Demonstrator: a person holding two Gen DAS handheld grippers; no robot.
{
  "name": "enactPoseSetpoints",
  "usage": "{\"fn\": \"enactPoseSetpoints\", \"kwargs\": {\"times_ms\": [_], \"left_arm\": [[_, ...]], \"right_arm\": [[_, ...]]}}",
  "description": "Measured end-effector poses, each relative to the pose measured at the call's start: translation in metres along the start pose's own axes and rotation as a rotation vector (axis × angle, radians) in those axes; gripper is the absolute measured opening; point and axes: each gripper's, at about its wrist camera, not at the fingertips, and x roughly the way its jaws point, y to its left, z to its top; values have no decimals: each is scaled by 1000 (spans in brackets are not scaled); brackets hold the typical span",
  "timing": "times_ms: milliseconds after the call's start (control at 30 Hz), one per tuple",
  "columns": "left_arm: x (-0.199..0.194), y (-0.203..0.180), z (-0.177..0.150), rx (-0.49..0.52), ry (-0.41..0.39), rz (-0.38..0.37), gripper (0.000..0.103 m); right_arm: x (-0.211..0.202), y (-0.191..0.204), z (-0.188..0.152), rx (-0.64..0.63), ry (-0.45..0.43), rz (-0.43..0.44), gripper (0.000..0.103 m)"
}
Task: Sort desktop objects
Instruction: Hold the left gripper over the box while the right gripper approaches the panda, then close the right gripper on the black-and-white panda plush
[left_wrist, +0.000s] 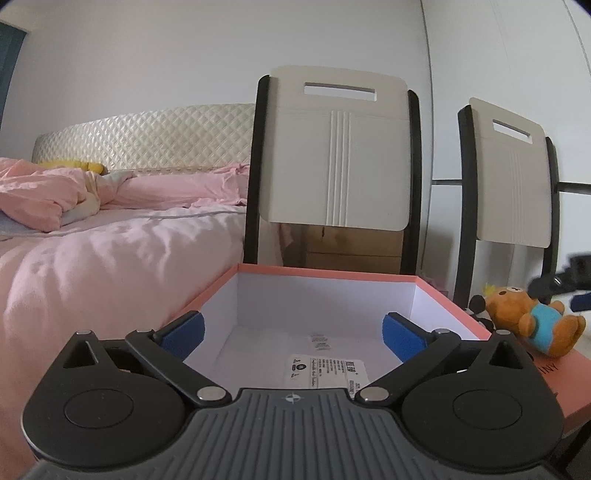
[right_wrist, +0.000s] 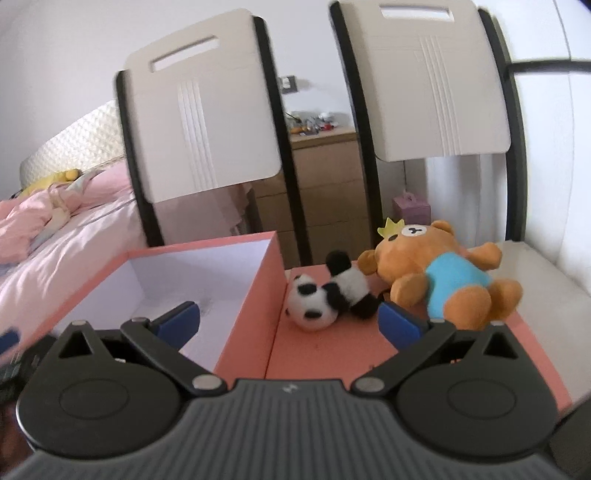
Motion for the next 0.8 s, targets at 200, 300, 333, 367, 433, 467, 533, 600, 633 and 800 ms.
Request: {"fn": "enactPoseSetpoints", "kwargs": {"times_ms": [200, 300, 333, 367, 433, 467, 533, 600, 633, 800], "left_arm": [[4, 3, -2, -15, 13, 18, 103], [5, 5, -4, -23, 19, 27, 103], [6, 5, -4, -26, 21, 29, 103], [7, 6, -5, -28, 23, 32, 103], [8, 5, -5, -32, 27, 40, 103], [9, 5, -5, -33, 29, 42, 103], [10, 5, -6, -31, 32, 45, 103], [10, 5, -6, -30, 33, 50, 103], [10, 6, -6, -33, 34, 51, 103], [11, 9, -6, -51, 41, 53, 103]], "right_arm": [[60, -22, 19, 107, 86, -38, 103], [85, -27, 23, 141, 90, -51, 102], [91, -29, 23, 155, 89, -52, 101], [97, -31, 23, 168, 87, -48, 96], [107, -35, 22, 182, 93, -47, 92], [112, -37, 21, 193, 101, -51, 87], [119, -39, 20, 212, 117, -48, 81], [125, -36, 19, 198, 118, -49, 76], [128, -33, 18, 173, 113, -54, 71], [138, -21, 16, 57, 96, -62, 61]]}}
